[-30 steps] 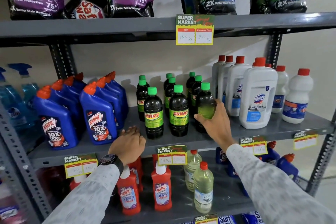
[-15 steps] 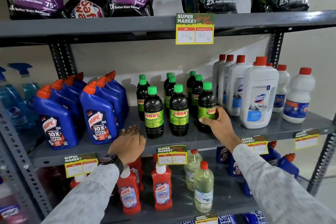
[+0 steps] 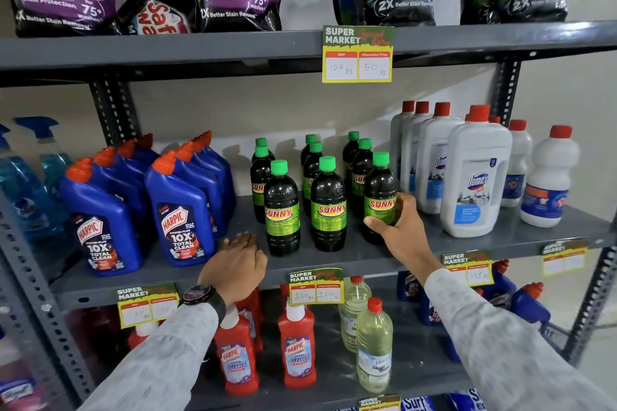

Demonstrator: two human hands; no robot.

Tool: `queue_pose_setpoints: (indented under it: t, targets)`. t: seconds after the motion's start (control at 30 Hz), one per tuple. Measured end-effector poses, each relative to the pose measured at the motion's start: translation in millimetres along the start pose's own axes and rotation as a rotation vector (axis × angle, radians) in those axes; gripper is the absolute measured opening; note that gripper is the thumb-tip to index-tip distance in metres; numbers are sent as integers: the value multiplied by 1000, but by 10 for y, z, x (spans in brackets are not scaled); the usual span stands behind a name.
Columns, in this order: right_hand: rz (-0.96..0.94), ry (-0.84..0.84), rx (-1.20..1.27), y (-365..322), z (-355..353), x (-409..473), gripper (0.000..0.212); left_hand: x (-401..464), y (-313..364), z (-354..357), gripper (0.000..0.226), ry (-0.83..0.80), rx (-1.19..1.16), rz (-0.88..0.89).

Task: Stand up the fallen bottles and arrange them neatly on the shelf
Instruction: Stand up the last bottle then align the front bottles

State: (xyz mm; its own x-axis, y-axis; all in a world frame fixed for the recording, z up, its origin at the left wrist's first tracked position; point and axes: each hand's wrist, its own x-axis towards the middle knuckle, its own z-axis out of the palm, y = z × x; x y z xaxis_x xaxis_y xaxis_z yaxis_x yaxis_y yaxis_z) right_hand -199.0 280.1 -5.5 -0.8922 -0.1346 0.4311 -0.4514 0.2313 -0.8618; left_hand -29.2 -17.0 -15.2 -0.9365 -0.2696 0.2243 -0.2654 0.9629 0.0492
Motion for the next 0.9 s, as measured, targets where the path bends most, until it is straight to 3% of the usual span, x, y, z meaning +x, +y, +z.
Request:
queue_pose_setpoints:
  t: [0.3,0.37,0.47,0.57,0.67,0.77,0.9]
  targets:
    - [-64,63,-3,-66,15,-83,87,-31,10,-19,60,16,-45,-3]
    - [-98,175,-25,-83,49,-211,80,-57,17,-56,58,74,-167,-22]
    - [-205,358,-82,-87,164,-474,48,-83,60,-152,56,254,-589,-133]
    - [-197,139,-43,-184,353,-599,45,-61,154,-255,76,208,-934,-105]
    - [-127,-76,-120,-290,531,-543,81,66,253,-292,102,59,-1064,-73]
    - [-71,-132,-110,-372,610,-422,97,154,299,-260,98,93,-1091,-112]
    - [-48,-189,-127,-372,657,-307,82,176,237,-213,87,98,-1086,-82]
